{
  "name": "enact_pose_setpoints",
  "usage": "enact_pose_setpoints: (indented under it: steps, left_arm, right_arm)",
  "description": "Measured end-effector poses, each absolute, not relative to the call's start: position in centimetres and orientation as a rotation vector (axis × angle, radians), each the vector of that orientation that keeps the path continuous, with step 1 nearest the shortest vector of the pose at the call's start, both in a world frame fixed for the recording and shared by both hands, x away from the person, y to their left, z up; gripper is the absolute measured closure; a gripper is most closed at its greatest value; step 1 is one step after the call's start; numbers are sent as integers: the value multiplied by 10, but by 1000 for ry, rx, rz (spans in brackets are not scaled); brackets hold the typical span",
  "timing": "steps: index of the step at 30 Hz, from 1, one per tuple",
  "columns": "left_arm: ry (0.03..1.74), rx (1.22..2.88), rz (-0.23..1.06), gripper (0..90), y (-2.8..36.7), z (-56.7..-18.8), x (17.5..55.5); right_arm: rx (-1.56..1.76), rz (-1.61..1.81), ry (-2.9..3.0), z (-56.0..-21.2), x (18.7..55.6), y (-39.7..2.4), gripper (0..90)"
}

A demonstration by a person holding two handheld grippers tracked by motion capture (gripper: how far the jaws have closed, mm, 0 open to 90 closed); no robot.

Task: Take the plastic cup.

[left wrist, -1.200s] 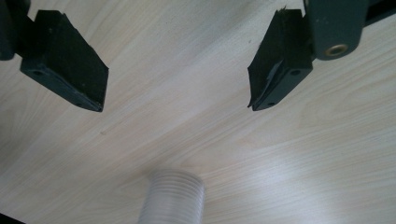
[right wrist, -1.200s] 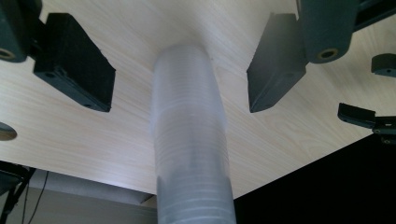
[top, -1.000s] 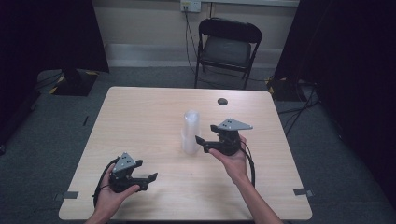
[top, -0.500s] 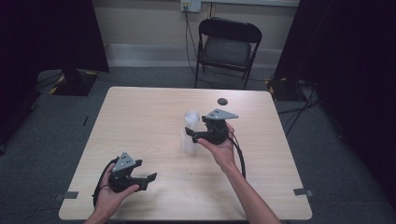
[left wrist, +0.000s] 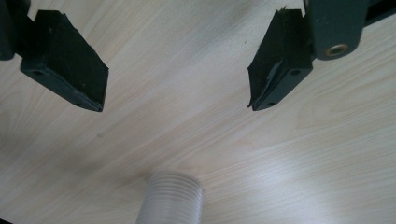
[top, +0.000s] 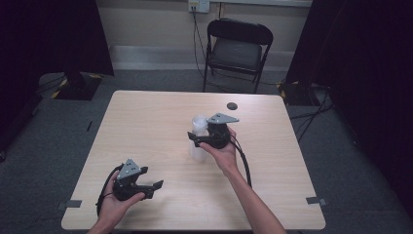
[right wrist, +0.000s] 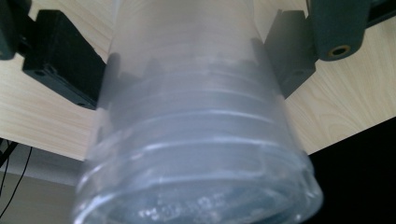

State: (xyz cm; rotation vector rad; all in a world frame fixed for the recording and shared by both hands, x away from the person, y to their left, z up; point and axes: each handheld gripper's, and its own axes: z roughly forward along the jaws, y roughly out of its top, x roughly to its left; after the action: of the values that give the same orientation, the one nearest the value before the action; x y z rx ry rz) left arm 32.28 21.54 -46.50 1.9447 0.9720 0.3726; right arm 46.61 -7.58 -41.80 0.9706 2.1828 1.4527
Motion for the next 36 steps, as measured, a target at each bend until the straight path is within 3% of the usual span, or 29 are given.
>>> enact_pose_setpoints:
  steps: [10, 17, 36]
  left_arm:
    - [973, 1946, 378, 198, 216, -465, 323]
    - [977, 1951, 377, 198, 216, -465, 323]
    - [980, 1953, 376, 198, 217, -466, 324]
  right_arm:
    - [976, 1436, 2195, -428, 468, -72, 204]
    - [964, 1454, 2165, -429, 467, -73, 282]
    - [951, 1480, 2131, -421, 466, -75, 291]
